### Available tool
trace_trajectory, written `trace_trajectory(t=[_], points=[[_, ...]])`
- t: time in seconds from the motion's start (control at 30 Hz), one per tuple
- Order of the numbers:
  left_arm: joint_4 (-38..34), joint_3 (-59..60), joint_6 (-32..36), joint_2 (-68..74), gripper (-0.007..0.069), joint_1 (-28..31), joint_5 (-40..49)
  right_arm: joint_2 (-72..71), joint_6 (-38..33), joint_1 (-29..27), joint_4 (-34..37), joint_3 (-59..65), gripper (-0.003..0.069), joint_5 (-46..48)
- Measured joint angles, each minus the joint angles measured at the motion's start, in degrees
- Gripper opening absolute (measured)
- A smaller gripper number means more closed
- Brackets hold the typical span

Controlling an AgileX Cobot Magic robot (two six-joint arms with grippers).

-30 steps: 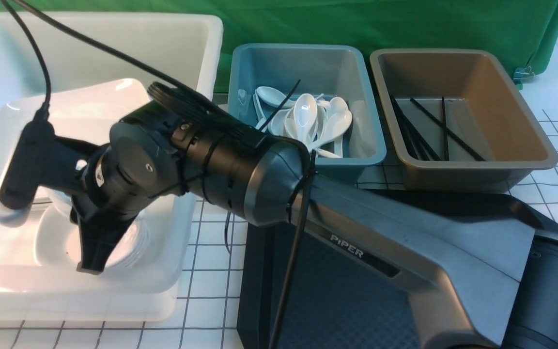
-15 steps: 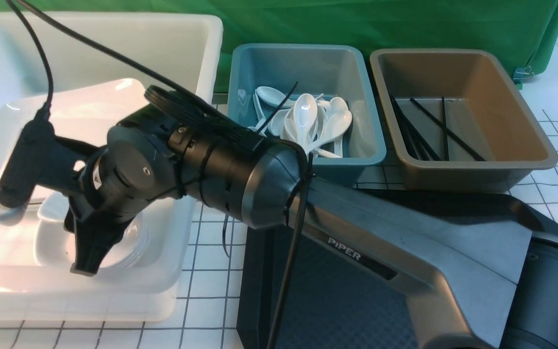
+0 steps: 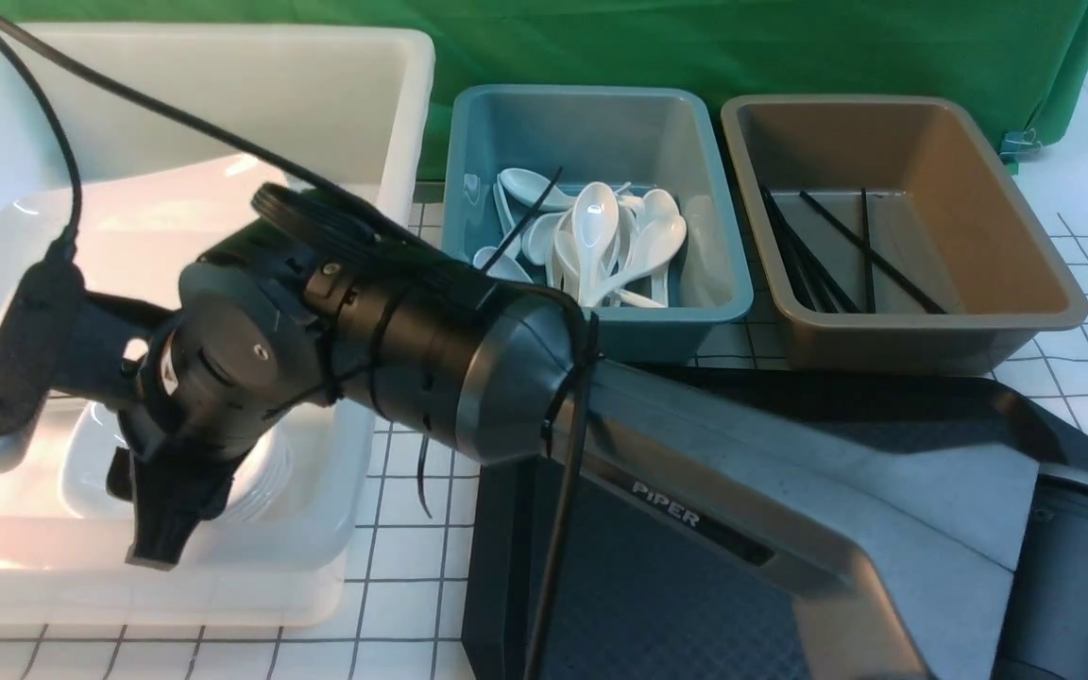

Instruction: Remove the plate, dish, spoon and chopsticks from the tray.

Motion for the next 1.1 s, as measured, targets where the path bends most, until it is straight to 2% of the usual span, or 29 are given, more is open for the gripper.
trace_trajectory(t=[0.07, 0.17, 0.23, 0.3, 0.33, 0.47, 0.57, 0.67, 0.8, 1.0, 1.1], points=[[0.0, 0.0, 0.0, 0.0, 0.0004, 0.0, 0.0, -1.9, 0.2, 0.0, 0.1, -0.2, 0.0398, 3.0], [0.0, 0.0, 0.0, 0.0, 0.0004, 0.0, 0.0, -4.4, 0.3, 0.0, 0.1, -1.3, 0.0316, 8.8], [0.0, 0.0, 0.0, 0.0, 0.0005, 0.0, 0.0, -9.0, 0.3, 0.0, 0.0, -3.5, 0.0173, 17.2], [0.0, 0.0, 0.0, 0.0, 0.0005, 0.0, 0.0, -13.0, 0.7, 0.0, -0.3, -5.6, 0.0066, 22.0], [0.0, 0.0, 0.0, 0.0, 0.0005, 0.0, 0.0, -14.8, 1.6, 0.0, -0.5, -6.4, 0.0039, 22.0], [-0.5, 0.0, 0.1, 0.0, 0.0005, 0.0, 0.0, -23.0, 6.9, 0.0, -2.6, -7.4, 0.0030, 22.0], [-2.1, 0.0, 0.8, 0.0, 0.0005, 0.0, 0.1, -30.8, 14.5, 0.0, -6.8, -7.1, 0.0030, 22.0], [-2.9, 0.0, 0.8, 0.0, 0.0005, 0.0, 0.2, -36.5, 16.9, 0.0, -8.7, -5.0, 0.0030, 22.0], [-3.0, 0.0, 0.8, 0.0, 0.0005, -0.4, 0.2, -51.3, 19.7, 0.0, -10.0, 7.1, 0.0030, 22.0], [-0.7, 0.0, 1.6, 0.0, 0.0005, -4.7, 0.2, -70.5, 22.7, 0.0, -10.2, 26.6, 0.0030, 22.0], [1.4, 0.0, 1.9, 0.0, 0.0005, -7.2, 0.2, -84.7, 25.5, 0.0, -10.2, 42.8, 0.0030, 21.2]])
